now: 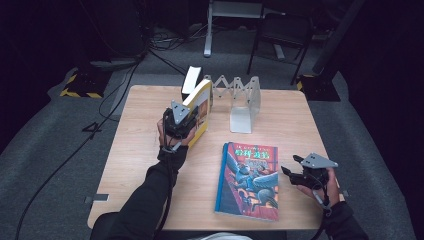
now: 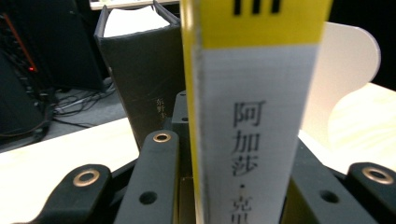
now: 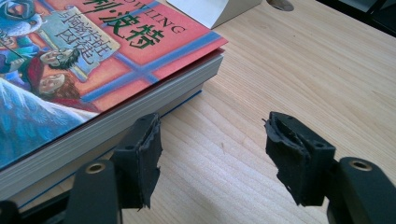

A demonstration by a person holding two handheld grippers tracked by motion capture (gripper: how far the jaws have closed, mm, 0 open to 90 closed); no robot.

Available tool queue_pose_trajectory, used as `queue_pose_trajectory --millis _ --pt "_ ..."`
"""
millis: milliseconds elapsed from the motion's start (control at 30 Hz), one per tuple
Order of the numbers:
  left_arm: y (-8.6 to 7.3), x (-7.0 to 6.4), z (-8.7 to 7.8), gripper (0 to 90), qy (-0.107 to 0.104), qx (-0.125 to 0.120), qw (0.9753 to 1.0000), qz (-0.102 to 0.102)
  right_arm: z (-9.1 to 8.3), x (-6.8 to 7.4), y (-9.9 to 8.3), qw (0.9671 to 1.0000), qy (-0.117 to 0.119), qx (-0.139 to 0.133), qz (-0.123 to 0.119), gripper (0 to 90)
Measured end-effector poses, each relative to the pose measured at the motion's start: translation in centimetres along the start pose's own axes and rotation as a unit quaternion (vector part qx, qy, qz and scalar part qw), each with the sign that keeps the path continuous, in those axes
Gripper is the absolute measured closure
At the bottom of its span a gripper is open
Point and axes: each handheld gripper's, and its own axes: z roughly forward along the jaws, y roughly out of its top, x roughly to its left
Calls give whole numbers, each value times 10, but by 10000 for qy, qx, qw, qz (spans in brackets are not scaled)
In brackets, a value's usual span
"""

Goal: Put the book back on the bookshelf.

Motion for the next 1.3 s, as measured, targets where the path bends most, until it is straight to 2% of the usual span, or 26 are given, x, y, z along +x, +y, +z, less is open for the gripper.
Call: queue_pose_trajectory --millis 133,167,267,400,633,700,867,933,1000,1167,1300 --pt "-1 -7 9 747 240 10 9997 -109 0 1 0 10000 13 -13 7 363" --pt "-1 -7 9 747 240 10 9997 -109 0 1 0 10000 9 -22 1 362" --pt "-3 -15 17 747 470 -47 9988 -121 0 1 0 10000 -2 -18 -10 363" --pt "-5 -18 21 747 598 -106 9980 -187 0 1 -1 10000 3 -26 12 363" --pt "-15 -19 22 742 580 -172 9979 -234 0 3 0 10000 56 -5 -42 363" --pt "-19 -19 20 741 581 -237 9979 -132 0 4 1 10000 74 -5 -44 363" --pt "-21 -19 18 732 564 -259 9980 -154 0 4 1 9999 89 -5 -54 363" --pt "-23 -20 18 718 638 -257 9975 -172 0 4 1 9999 100 2 -37 362" --pt "-27 -20 17 672 670 -213 9973 -202 -1 3 0 9999 115 7 -37 362" --pt "-41 -17 16 591 622 -139 9967 -494 0 4 1 9999 139 42 -72 363" --pt "-58 -21 14 589 607 123 9967 -530 -1 6 1 9998 151 70 -96 366"
